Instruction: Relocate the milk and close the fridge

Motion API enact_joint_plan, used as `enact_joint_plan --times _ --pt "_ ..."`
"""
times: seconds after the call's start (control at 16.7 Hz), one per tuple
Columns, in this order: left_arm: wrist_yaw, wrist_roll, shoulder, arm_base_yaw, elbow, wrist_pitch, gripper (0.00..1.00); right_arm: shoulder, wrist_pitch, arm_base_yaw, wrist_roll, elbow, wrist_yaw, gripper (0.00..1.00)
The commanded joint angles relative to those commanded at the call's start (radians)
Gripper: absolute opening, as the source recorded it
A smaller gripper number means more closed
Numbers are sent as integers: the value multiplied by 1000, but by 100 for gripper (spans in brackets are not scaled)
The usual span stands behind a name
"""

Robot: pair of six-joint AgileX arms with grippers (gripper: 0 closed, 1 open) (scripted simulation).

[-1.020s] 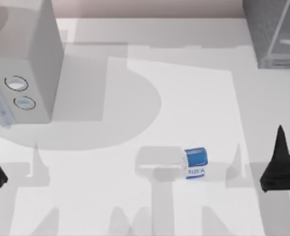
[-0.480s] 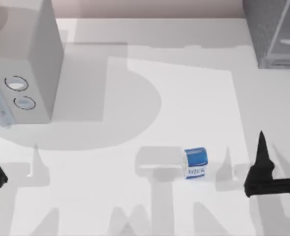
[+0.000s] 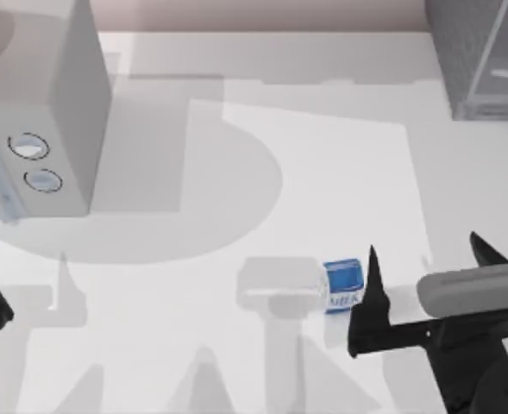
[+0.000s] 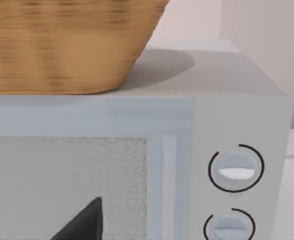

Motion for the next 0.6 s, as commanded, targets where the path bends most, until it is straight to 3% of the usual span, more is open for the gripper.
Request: enact_joint_plan --times 0.6 --pt "0 0 0 0 0 0 100 613 426 62 63 138 26 100"
